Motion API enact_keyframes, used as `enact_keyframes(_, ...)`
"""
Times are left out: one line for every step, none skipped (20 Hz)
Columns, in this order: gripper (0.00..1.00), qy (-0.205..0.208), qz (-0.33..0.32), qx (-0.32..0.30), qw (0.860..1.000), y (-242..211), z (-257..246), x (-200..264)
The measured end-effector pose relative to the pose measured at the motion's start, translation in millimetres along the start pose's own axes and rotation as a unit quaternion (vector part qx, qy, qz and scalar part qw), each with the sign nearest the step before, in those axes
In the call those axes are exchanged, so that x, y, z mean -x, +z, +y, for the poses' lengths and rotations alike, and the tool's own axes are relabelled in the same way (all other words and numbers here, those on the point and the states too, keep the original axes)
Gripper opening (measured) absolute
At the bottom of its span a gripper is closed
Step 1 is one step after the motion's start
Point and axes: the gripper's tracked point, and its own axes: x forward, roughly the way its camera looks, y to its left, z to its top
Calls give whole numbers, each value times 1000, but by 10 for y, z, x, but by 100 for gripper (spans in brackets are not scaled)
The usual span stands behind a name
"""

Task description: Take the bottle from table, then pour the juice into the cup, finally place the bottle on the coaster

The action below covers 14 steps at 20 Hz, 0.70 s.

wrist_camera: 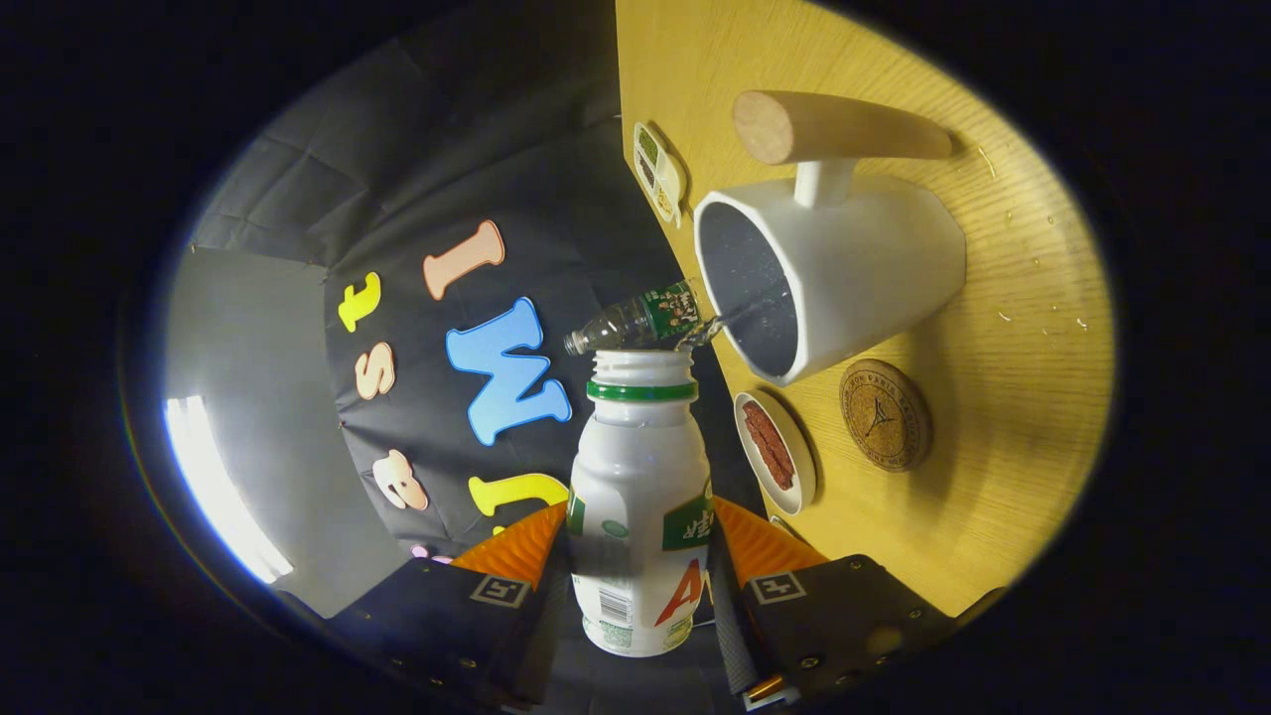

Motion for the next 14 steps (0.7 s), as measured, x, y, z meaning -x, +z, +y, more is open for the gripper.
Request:
enact_keyframes(65,1,-1,-2,1000,-3,8,2)
enact_keyframes(65,3,-1,-5,1000,-7,16,6)
enact_keyframes(65,8,-2,-9,1000,-8,39,18)
enact_keyframes(65,10,-2,-11,1000,-10,41,13)
enact_keyframes(65,11,-3,-13,1000,-19,48,12)
enact_keyframes(65,12,-3,-16,1000,-9,45,1)
enact_keyframes(65,15,-5,-19,1000,-2,59,12)
enact_keyframes(65,17,-6,-23,1000,7,59,11)
enact_keyframes(65,19,-8,-26,999,11,68,24)
enact_keyframes(65,20,-9,-29,999,13,72,29)
enact_keyframes(65,23,-9,-32,999,11,86,25)
enact_keyframes(65,26,-9,-33,999,3,89,14)
enact_keyframes(65,30,-10,-34,999,5,141,9)
enact_keyframes(65,34,-11,-37,999,9,169,-2)
